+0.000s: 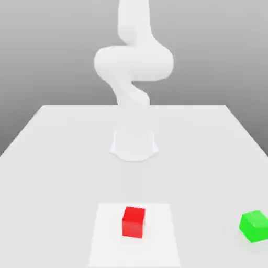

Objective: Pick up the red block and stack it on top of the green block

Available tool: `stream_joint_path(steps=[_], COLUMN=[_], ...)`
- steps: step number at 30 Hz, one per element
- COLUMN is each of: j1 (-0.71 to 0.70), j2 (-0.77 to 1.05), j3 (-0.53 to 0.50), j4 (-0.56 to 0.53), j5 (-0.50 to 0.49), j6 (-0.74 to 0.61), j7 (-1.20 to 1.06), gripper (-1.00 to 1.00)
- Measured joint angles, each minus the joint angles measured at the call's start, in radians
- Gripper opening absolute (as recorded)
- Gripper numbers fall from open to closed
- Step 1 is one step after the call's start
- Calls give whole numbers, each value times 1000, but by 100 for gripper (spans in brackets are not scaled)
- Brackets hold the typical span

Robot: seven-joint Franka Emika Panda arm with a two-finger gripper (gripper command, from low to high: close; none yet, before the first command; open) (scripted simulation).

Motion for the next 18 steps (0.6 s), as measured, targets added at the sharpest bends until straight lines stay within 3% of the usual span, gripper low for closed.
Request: stream_joint_path(steps=[18], j1=[-26], j2=[663], j3=[28], j4=[-349], j5=[3], j6=[377], j7=[131], gripper=[0])
